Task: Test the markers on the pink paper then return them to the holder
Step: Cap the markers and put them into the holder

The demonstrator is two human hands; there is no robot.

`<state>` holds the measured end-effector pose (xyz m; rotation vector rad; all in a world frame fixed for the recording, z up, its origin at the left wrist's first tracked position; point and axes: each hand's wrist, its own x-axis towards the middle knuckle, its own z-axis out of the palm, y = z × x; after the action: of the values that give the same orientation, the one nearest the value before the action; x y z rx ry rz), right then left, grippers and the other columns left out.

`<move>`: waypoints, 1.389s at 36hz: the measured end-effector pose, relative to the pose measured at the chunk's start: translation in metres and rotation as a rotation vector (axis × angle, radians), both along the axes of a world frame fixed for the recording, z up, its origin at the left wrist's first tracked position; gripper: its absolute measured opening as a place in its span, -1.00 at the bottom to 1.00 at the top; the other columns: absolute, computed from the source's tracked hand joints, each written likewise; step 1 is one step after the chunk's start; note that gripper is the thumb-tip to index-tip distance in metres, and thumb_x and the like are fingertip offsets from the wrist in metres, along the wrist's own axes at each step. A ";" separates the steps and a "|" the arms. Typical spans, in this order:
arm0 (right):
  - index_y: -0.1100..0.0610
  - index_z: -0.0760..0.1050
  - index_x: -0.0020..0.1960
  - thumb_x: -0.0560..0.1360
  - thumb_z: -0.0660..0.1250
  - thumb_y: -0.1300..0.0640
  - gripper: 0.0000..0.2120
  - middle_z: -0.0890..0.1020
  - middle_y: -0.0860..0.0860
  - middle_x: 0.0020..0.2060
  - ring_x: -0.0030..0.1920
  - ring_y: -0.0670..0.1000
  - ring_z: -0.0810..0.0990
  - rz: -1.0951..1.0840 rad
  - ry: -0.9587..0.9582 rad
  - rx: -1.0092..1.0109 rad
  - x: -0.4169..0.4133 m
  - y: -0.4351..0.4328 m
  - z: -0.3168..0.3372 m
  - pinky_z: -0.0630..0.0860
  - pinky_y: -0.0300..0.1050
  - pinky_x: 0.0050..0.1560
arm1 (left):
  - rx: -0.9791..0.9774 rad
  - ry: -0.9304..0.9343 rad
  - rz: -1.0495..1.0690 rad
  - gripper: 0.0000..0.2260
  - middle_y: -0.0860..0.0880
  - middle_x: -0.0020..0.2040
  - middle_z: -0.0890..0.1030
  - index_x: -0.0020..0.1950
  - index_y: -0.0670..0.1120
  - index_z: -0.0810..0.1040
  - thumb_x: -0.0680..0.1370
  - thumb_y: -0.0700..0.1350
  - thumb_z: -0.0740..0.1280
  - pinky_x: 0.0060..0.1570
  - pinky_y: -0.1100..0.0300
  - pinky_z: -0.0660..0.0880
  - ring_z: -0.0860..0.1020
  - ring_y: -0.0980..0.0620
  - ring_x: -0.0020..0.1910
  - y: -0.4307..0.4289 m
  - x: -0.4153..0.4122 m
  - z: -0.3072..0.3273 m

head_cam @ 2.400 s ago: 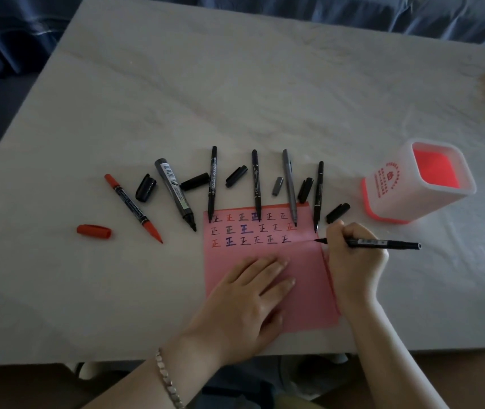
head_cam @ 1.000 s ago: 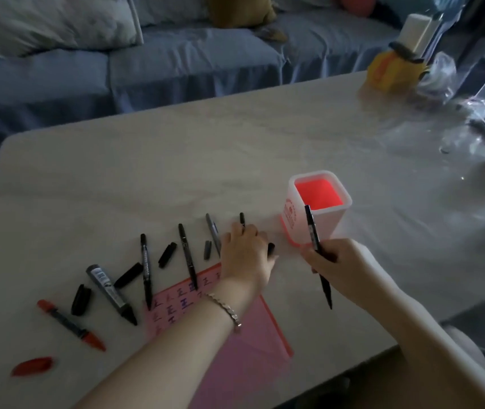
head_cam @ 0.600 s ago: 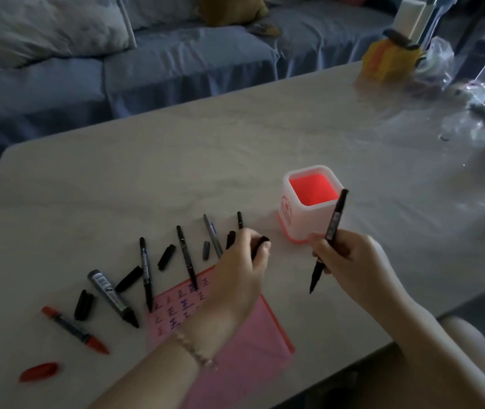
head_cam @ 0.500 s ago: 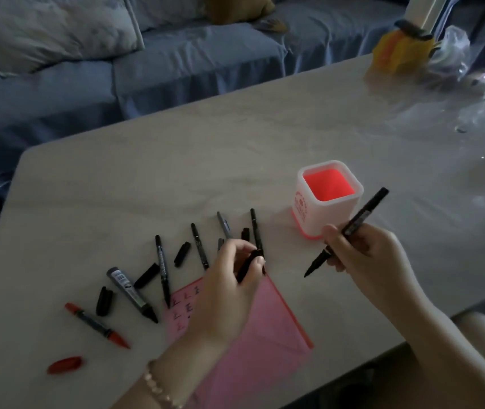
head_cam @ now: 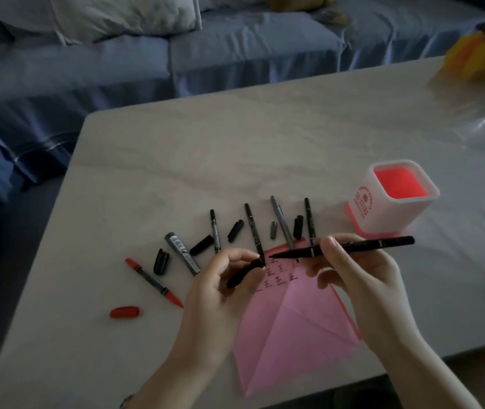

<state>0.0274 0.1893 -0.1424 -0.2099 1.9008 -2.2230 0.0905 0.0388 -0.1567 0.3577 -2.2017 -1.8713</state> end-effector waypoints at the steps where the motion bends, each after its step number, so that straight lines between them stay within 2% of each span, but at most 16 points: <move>1: 0.03 0.62 -0.27 0.29 0.44 -0.12 -0.79 0.67 0.11 -0.37 -0.37 0.00 0.61 0.010 -0.009 0.001 0.001 0.001 -0.001 0.49 -0.22 -0.40 | 0.023 -0.001 0.012 -0.86 0.09 -0.22 0.64 -0.12 0.03 0.57 0.35 -0.01 0.37 -0.22 0.37 0.49 0.59 0.16 -0.24 -0.001 0.001 -0.001; 4: 0.02 0.62 -0.25 0.14 0.45 -0.29 -0.60 0.68 0.12 -0.34 -0.36 0.00 0.62 0.037 -0.020 0.010 0.005 0.003 -0.005 0.51 -0.24 -0.40 | 0.052 -0.002 0.020 -0.84 0.11 -0.22 0.65 -0.11 0.00 0.57 0.34 -0.04 0.37 -0.23 0.40 0.47 0.60 0.18 -0.23 0.000 0.003 -0.004; 7: 0.03 0.63 -0.25 0.10 0.44 -0.33 -0.54 0.68 0.13 -0.33 -0.37 0.00 0.62 0.039 -0.029 0.018 0.006 0.004 -0.008 0.52 -0.25 -0.40 | 0.071 -0.003 0.011 -0.84 0.11 -0.20 0.65 -0.11 -0.01 0.57 0.33 -0.07 0.37 -0.24 0.45 0.45 0.60 0.21 -0.21 0.002 0.004 -0.004; 16: 0.10 0.62 -0.24 0.12 0.43 -0.33 -0.49 0.68 0.14 -0.35 -0.38 0.00 0.61 0.073 -0.005 0.063 0.003 0.005 -0.010 0.52 -0.25 -0.40 | 0.004 -0.038 -0.018 -0.85 0.17 -0.13 0.65 -0.10 0.09 0.60 0.35 -0.04 0.36 -0.23 0.43 0.46 0.60 0.19 -0.18 0.006 0.004 -0.001; 20: 0.10 0.64 -0.19 0.12 0.42 -0.34 -0.46 0.69 0.14 -0.31 -0.33 0.01 0.63 0.168 -0.027 0.094 0.003 0.006 -0.012 0.53 -0.26 -0.37 | -0.062 -0.036 -0.064 -0.86 0.18 -0.11 0.65 -0.10 0.15 0.59 0.38 -0.04 0.36 -0.22 0.38 0.51 0.60 0.15 -0.18 0.008 0.006 -0.001; 23: 0.09 0.66 -0.12 0.22 0.33 -0.36 -0.45 0.69 0.16 -0.27 -0.31 0.05 0.63 0.254 -0.061 0.045 0.003 0.009 -0.013 0.53 -0.23 -0.37 | -0.134 -0.042 -0.088 -0.86 0.21 -0.10 0.63 -0.07 0.17 0.57 0.41 -0.02 0.34 -0.20 0.36 0.51 0.59 0.17 -0.17 0.007 0.007 -0.003; 26: 0.15 0.65 -0.17 0.20 0.34 -0.38 -0.40 0.64 0.15 -0.40 -0.41 0.03 0.55 0.254 -0.124 -0.022 0.002 0.011 -0.016 0.46 -0.22 -0.44 | -0.193 -0.035 -0.130 -0.88 0.24 -0.07 0.60 -0.09 0.20 0.54 0.40 0.03 0.33 -0.13 0.39 0.48 0.57 0.21 -0.10 0.007 0.008 -0.002; 28: 0.13 0.56 -0.29 0.15 0.41 -0.34 -0.48 0.54 0.06 -0.49 -0.48 -0.02 0.45 0.208 -0.147 -0.066 0.000 0.010 -0.019 0.38 -0.24 -0.50 | -0.211 -0.024 -0.180 -0.89 0.25 -0.05 0.58 -0.10 0.22 0.50 0.40 0.03 0.31 -0.11 0.47 0.43 0.56 0.26 -0.09 0.009 0.008 0.001; 30: 0.16 0.45 -0.30 0.17 0.43 -0.29 -0.49 0.48 0.01 -0.52 -0.52 -0.03 0.39 0.197 -0.155 -0.097 0.000 0.009 -0.020 0.35 -0.26 -0.52 | -0.185 -0.022 -0.190 -0.90 0.23 -0.04 0.58 -0.10 0.19 0.48 0.41 0.02 0.30 -0.12 0.49 0.42 0.56 0.28 -0.09 0.012 0.008 0.003; 33: 0.05 0.48 -0.35 0.21 0.41 -0.26 -0.62 0.50 -0.01 -0.53 -0.53 -0.07 0.40 0.196 -0.142 -0.112 0.000 0.007 -0.021 0.35 -0.29 -0.53 | -0.137 -0.013 -0.148 -0.91 0.18 -0.08 0.60 -0.10 0.12 0.50 0.41 0.01 0.29 -0.20 0.47 0.44 0.57 0.26 -0.16 0.013 0.008 0.003; 36: 0.02 0.48 -0.35 0.23 0.40 -0.26 -0.65 0.52 0.03 -0.54 -0.54 -0.07 0.41 0.209 -0.130 -0.124 0.001 0.004 -0.021 0.34 -0.29 -0.54 | -0.149 -0.002 -0.132 -0.92 0.13 -0.17 0.60 -0.13 0.10 0.51 0.40 0.02 0.29 -0.30 0.47 0.40 0.54 0.26 -0.29 0.015 0.007 0.003; 40: 0.01 0.42 -0.36 0.36 0.29 -0.20 -0.70 0.50 0.02 -0.54 -0.54 -0.08 0.41 0.214 -0.051 -0.108 0.004 -0.001 -0.019 0.34 -0.29 -0.54 | -0.026 -0.036 -0.111 -0.90 0.03 -0.35 0.54 -0.19 0.07 0.51 0.38 0.06 0.28 -0.39 0.39 0.36 0.43 0.22 -0.43 0.023 0.008 0.003; 43: 0.17 0.36 -0.30 0.53 0.13 -0.06 -0.65 0.50 0.05 -0.55 -0.53 -0.03 0.37 0.239 -0.050 -0.010 0.002 -0.001 -0.016 0.32 -0.28 -0.53 | 0.140 -0.116 -0.156 -0.91 0.04 -0.47 0.49 -0.31 0.07 0.49 0.38 0.03 0.30 -0.44 0.32 0.33 0.38 0.14 -0.49 0.023 0.007 0.002; 45: 0.23 0.35 -0.26 0.51 0.16 -0.03 -0.66 0.52 0.05 -0.54 -0.50 0.01 0.37 0.336 -0.097 0.087 -0.001 0.000 -0.018 0.31 -0.26 -0.51 | 0.159 -0.161 -0.224 -0.87 0.03 -0.50 0.48 -0.33 0.03 0.49 0.39 0.03 0.30 -0.49 0.33 0.30 0.35 0.13 -0.53 0.019 0.005 0.002; 47: 0.18 0.42 -0.29 0.41 0.24 -0.04 -0.72 0.51 0.04 -0.54 -0.52 -0.03 0.37 0.425 -0.145 0.163 -0.003 0.000 -0.018 0.30 -0.25 -0.51 | 0.077 -0.151 -0.282 -0.81 0.03 -0.45 0.54 -0.25 -0.09 0.52 0.39 0.03 0.32 -0.50 0.39 0.33 0.41 0.17 -0.54 0.017 0.003 0.000; 50: 0.09 0.54 -0.37 0.27 0.33 -0.03 -0.81 0.50 0.01 -0.57 -0.55 -0.09 0.38 0.431 -0.177 0.225 -0.010 -0.001 -0.015 0.29 -0.29 -0.54 | -0.045 -0.088 -0.242 -0.82 0.02 -0.30 0.65 -0.19 -0.06 0.59 0.35 0.03 0.37 -0.35 0.38 0.47 0.58 0.15 -0.37 0.019 -0.004 -0.003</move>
<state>0.0177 0.1884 -0.1578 -0.3375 1.7896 -1.6798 0.0865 0.0574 -0.1598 0.1747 -2.4363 -1.9544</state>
